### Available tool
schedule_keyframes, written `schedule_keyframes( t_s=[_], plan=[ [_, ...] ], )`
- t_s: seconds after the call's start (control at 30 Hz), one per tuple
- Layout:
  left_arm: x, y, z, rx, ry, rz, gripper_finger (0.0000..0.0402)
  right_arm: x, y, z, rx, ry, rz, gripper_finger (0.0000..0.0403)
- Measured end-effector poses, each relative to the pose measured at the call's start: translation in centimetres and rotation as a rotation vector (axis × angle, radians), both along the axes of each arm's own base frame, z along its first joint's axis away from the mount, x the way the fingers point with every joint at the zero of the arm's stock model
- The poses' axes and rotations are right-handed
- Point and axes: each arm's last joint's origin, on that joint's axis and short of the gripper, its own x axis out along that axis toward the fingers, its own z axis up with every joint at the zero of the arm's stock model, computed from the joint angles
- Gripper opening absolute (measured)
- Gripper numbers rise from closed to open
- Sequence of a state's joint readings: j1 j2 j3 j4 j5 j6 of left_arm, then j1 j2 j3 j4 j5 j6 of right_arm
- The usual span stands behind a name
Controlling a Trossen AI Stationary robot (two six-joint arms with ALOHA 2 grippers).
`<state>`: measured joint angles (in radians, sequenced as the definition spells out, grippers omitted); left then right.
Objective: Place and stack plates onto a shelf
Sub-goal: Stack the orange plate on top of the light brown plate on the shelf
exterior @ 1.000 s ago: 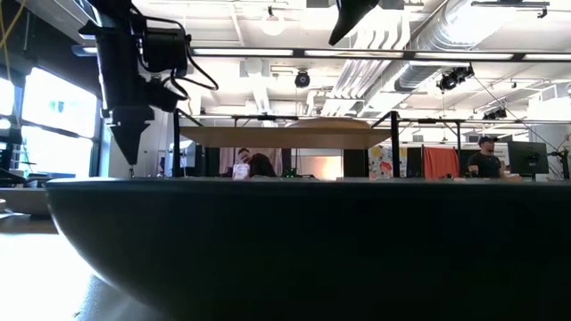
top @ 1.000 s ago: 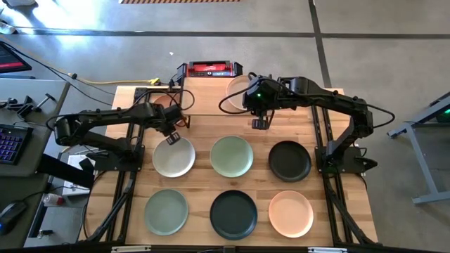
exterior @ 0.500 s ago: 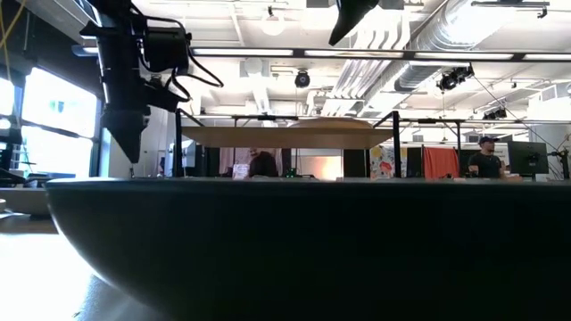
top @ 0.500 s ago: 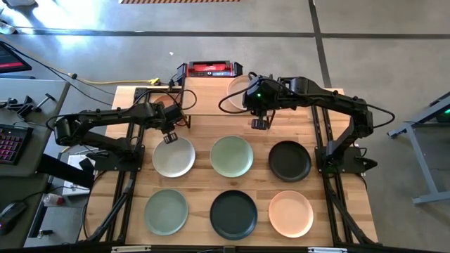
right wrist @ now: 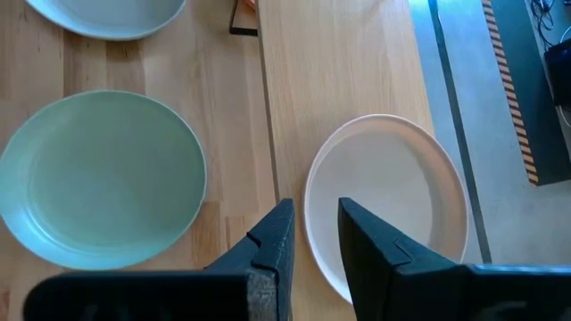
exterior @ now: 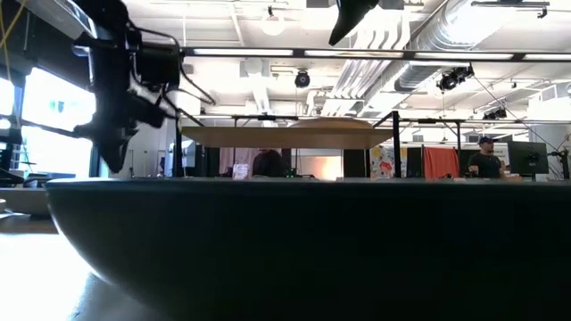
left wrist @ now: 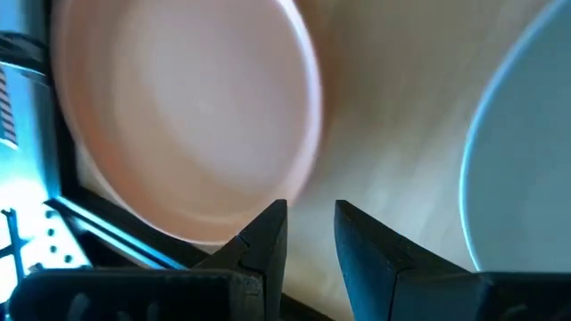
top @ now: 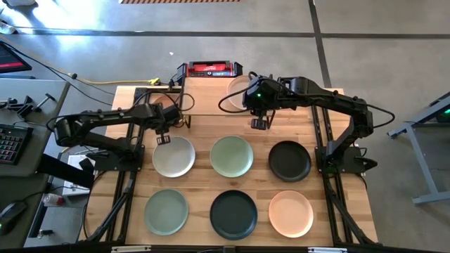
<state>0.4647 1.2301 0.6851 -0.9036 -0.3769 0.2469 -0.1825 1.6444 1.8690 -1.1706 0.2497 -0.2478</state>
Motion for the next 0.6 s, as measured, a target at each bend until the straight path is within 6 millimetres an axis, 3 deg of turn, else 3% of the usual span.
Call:
schedule_keyframes(
  t_s=[0.6],
  plan=[
    [-1.3, -0.7, -2.8, -0.029, 0.088, -0.116, 0.0085, 0.0, 0.0, 0.0, -0.002, 0.001, 0.003, 0.0067]
  ],
)
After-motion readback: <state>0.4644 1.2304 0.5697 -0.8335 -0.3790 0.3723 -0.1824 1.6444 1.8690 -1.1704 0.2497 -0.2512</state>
